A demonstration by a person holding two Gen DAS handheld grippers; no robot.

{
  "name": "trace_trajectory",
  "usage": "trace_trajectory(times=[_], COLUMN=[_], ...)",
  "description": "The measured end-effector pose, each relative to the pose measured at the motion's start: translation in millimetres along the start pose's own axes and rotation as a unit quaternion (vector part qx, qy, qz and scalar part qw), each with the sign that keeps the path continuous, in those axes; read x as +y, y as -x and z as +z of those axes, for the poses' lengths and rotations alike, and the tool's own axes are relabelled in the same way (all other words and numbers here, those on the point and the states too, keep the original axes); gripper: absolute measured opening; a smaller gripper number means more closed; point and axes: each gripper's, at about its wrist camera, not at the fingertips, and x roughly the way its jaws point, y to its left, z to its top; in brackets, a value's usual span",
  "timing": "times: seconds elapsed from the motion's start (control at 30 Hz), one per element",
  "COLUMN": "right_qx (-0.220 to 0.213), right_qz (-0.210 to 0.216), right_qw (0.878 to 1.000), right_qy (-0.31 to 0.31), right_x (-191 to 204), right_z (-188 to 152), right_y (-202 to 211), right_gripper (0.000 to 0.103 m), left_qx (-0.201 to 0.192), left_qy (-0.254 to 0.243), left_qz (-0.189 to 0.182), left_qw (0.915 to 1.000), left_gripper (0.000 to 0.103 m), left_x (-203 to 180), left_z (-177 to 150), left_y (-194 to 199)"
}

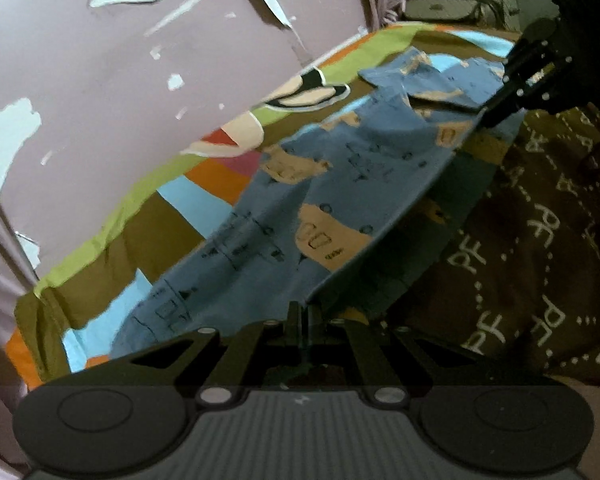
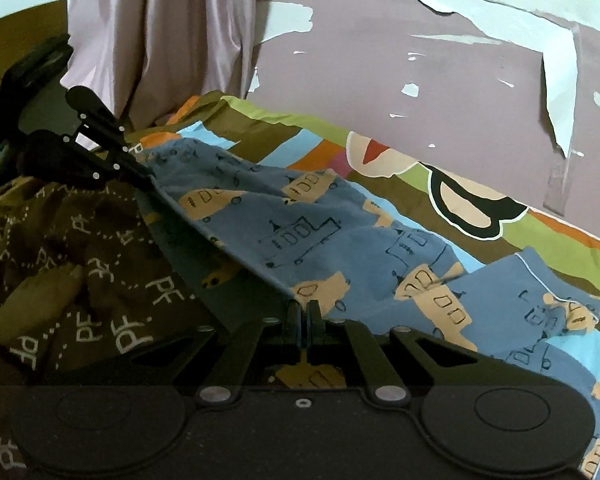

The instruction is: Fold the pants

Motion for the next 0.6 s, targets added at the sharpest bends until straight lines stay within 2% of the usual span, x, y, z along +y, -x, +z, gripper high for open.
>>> trace_trajectory(times=[0.13, 0.27, 0.33, 0.4, 0.47, 0.53, 0.6], right_qx=[0.023, 0.031, 0.023, 0.017, 0.016, 0.02, 0.024], right_qz=[-0.006, -0.007, -0.01, -0.031, -0.051, -0.083, -0.117], right_qw=[1.0, 0.999, 0.999, 0.999, 0.997, 0.994, 0.989], right_qy=[-0.011, -0.038, -0.035, -0.036, -0.049, -0.066, -0.086], right_x=[5, 6, 4, -2, -13, -26, -41], right_z=[-15, -24, -22, -20, -20, -19, -20], right_y=[-16, -17, -5, 8, 20, 31, 43], right_gripper=[0.003, 0.023, 0.04, 0.065, 0.076, 0.085, 0.098], left_qx=[0.037, 0.043, 0.036, 0.017, -0.017, -0.036, -0.057], left_qy=[0.006, 0.036, 0.062, 0.092, 0.112, 0.117, 0.12], left_qz=[-0.025, -0.043, -0.06, -0.071, -0.082, -0.099, -0.12], left_qw=[0.999, 0.9975, 0.9957, 0.9931, 0.9902, 0.9875, 0.9839], left_gripper=[0.004, 0.015, 0.031, 0.075, 0.086, 0.089, 0.097], left_x=[-2, 3, 7, 9, 5, -4, -16], left_z=[-2, 1, 6, 15, 28, 44, 63], left_y=[-17, -20, -17, -12, -7, -11, -19])
